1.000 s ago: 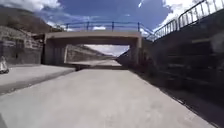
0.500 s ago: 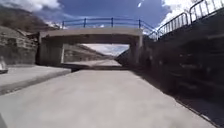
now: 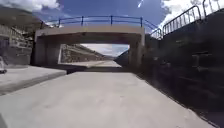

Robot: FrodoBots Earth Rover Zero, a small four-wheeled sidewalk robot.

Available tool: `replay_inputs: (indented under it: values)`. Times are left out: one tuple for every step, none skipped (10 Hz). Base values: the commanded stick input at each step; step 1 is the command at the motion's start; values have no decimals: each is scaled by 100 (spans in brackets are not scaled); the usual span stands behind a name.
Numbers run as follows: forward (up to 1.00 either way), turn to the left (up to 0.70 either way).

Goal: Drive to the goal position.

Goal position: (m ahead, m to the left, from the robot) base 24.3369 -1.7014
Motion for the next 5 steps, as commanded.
replay_inputs:
  values:
    - [100, 0]
    - [100, 0]
    - [100, 0]
    - [100, 0]
    - [100, 0]
